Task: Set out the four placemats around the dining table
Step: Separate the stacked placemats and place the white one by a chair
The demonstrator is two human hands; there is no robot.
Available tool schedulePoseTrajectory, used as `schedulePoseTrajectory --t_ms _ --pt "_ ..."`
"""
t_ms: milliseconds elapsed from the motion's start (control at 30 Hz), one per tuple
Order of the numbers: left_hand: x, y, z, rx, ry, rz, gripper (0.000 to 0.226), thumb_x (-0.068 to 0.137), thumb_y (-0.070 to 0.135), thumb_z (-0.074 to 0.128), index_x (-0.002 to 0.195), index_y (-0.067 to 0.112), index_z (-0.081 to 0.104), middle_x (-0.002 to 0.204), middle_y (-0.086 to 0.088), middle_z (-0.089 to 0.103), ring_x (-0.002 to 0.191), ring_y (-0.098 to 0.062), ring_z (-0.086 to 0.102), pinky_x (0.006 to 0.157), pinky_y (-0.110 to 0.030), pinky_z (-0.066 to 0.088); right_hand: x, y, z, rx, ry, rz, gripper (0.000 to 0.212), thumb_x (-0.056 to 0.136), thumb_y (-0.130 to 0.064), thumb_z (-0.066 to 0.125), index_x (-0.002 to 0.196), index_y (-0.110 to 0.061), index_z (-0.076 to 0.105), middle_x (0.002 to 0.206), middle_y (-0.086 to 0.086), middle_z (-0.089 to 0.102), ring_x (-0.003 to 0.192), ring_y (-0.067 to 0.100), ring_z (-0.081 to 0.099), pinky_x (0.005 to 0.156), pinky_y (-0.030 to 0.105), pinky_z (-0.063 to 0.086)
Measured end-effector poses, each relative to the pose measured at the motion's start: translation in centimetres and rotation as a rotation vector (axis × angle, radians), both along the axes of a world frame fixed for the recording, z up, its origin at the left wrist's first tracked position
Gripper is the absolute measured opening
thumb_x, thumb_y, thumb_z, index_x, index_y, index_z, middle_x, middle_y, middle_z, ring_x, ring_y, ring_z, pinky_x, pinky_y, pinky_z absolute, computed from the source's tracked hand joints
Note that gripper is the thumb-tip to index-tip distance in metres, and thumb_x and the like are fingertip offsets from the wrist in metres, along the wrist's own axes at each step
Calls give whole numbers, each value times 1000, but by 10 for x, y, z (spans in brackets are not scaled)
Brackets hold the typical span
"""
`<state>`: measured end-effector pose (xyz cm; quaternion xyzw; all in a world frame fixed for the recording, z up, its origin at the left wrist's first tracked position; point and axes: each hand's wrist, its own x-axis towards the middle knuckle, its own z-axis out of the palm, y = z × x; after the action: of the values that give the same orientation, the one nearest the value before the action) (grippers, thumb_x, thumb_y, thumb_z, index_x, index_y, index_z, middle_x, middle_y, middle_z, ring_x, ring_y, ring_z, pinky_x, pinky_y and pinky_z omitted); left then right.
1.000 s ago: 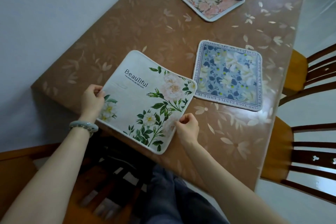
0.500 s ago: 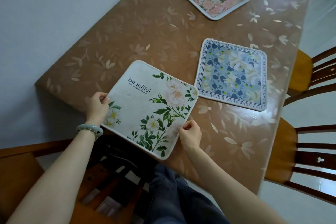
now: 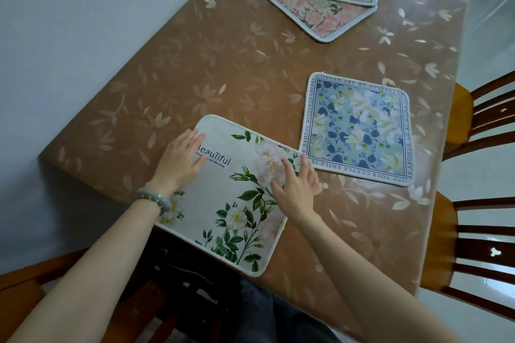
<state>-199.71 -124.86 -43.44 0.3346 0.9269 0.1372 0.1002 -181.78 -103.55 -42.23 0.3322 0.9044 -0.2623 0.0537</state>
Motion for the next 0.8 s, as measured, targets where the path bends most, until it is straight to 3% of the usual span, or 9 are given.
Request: schedulePoseTrajectory --t_ms 167,333,467,567,800 --pt "-31 40 -14 -170 39 -245 56 101 39 25 152 19 20 161 -6 17 149 -20 11 121 -37 5 -50 9 -17 71 -127 204 59 97 -34 36 151 -34 13 163 11 -6 148 34 -10 115 59 -5" --pt "-45 51 -40 -213 5 -264 62 94 56 7 152 35 5 163 -4 3 149 -20 0 116 -33 -7 -64 8 -39 101 -185 349 55 98 -49 23 148 -36 6 162 7 -7 148 35 -11 111 63 -11" --pt "-47 50 -45 -189 -26 -247 58 95 54 11 150 40 -1 163 -2 0 148 -16 -6 116 -32 -9 -63 11 -43 61 -195 353 56 97 -55 19 148 -42 0 162 4 -11 147 34 -16 111 60 -15" --pt "-46 46 -41 -175 -41 -251 57 97 55 13 149 40 -4 162 0 -5 148 -15 -10 117 -32 -9 -56 16 -37 56 -172 340 59 96 -55 26 149 -42 4 162 9 -9 148 34 -13 115 56 -10" --pt "-24 -14 -33 -193 -62 -229 62 98 56 24 153 33 6 163 -1 -3 148 -12 -10 116 -28 -11 -2 18 -31 134 -192 231 69 96 -57 32 154 -30 6 161 20 -9 148 37 -12 119 45 -1"
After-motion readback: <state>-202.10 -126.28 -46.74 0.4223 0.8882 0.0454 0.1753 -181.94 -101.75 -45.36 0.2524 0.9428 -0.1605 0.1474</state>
